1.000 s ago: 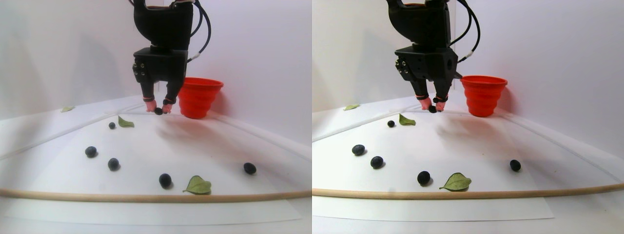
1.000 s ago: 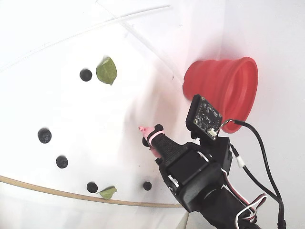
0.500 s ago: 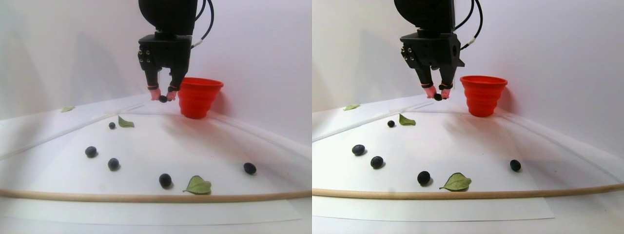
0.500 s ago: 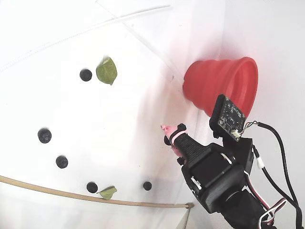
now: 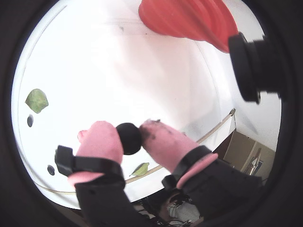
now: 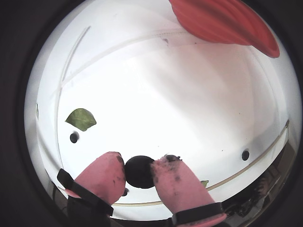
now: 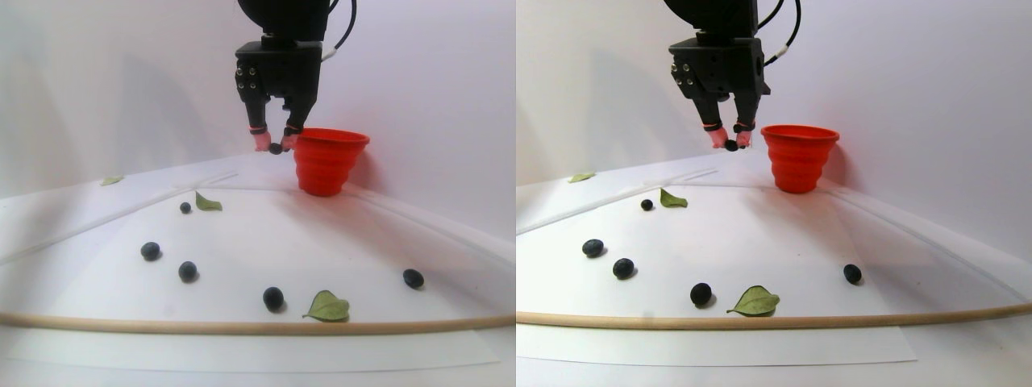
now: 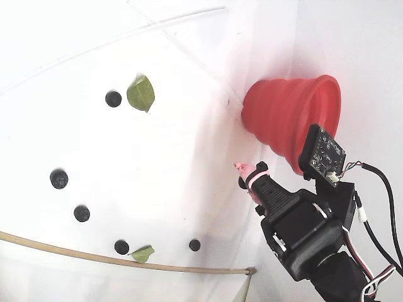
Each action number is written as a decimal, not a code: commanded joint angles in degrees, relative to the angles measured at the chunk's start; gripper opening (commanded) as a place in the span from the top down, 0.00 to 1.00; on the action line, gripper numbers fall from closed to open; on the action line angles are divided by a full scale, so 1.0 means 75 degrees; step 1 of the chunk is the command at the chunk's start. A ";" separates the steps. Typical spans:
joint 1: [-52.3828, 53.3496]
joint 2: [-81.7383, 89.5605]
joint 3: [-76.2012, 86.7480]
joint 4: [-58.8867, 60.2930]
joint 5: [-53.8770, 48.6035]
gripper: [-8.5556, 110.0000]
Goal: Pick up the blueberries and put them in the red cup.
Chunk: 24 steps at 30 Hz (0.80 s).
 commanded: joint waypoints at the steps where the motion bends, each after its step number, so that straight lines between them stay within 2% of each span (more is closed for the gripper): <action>1: 0.0293 0.1008 -0.0621 0.0094 -0.0176 0.84; 24: 0.0668 0.1523 -0.1359 0.0270 -0.0762 0.84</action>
